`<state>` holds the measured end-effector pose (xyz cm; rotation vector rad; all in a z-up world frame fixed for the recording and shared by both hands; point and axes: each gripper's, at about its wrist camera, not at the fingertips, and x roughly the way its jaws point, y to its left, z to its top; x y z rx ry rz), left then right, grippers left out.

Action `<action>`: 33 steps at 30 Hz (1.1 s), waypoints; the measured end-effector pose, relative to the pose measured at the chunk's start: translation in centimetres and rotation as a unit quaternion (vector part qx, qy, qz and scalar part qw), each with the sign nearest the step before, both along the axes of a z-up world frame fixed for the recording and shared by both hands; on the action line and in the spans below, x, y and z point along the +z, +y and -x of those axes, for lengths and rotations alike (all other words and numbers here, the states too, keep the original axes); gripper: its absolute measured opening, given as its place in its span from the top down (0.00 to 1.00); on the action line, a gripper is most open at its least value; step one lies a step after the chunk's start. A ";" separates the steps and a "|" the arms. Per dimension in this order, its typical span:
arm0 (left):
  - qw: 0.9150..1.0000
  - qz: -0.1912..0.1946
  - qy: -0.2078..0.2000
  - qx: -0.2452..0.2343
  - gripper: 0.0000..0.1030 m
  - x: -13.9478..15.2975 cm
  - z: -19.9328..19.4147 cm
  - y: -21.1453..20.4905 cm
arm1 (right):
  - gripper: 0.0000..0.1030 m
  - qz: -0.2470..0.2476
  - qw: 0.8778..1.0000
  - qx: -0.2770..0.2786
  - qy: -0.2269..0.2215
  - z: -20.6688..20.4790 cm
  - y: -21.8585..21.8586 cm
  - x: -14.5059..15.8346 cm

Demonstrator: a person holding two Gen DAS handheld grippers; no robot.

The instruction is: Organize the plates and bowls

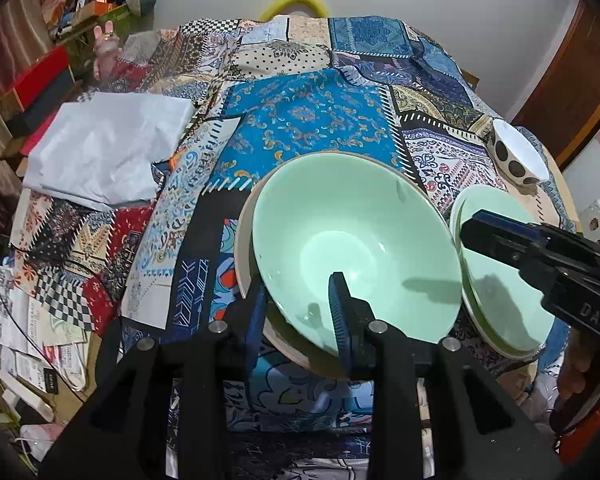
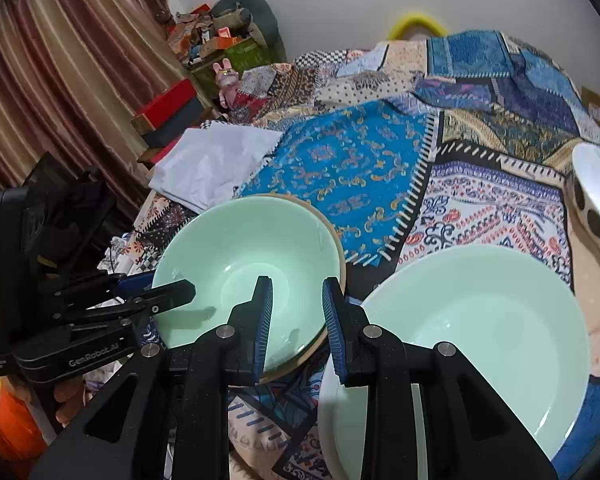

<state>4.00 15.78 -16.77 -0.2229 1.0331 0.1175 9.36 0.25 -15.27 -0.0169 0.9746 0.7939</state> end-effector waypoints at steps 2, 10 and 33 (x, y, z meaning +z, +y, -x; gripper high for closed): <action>1.000 -0.007 0.004 -0.001 0.71 0.1 -0.4 0.0 | 0.76 -0.001 1.000 0.000 -0.002 0.1 -0.1 0.2; 0.999 0.015 0.028 0.015 0.63 0.4 -1.5 0.8 | 0.75 -0.016 1.000 -0.017 -0.010 0.1 -2.6 1.3; 0.992 0.002 -0.108 -0.065 0.33 11.1 -6.0 -11.5 | 0.74 -0.042 0.983 -0.150 -0.096 -1.0 -18.0 7.4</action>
